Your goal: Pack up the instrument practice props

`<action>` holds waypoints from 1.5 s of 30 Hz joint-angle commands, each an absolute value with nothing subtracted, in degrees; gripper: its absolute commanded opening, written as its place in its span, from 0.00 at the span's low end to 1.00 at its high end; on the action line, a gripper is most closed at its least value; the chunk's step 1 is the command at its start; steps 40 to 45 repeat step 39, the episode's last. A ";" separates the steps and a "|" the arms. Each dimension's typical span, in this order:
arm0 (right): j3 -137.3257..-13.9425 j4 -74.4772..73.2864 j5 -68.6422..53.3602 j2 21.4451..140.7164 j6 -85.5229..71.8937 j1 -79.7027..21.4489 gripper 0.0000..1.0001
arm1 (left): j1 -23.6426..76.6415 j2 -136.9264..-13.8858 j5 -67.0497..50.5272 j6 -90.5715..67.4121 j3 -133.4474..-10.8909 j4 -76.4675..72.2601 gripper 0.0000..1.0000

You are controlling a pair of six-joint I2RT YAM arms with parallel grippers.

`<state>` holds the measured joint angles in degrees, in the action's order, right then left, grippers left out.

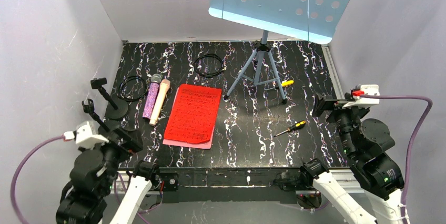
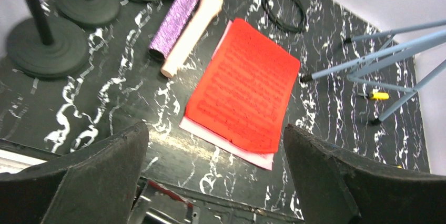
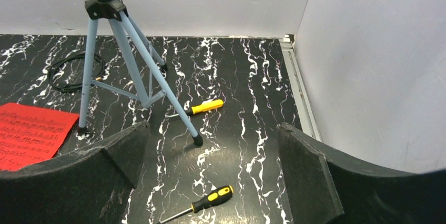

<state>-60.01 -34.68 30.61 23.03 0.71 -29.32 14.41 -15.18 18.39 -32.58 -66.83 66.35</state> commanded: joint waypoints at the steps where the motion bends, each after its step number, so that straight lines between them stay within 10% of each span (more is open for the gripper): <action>1: -56.85 -31.55 33.63 18.77 -1.05 -29.62 0.99 | 14.24 -10.03 25.56 -27.17 -69.74 68.60 0.98; 45: -46.36 -37.18 42.41 6.67 -11.15 -29.62 0.99 | 14.21 2.33 19.98 -17.36 -65.52 66.36 0.98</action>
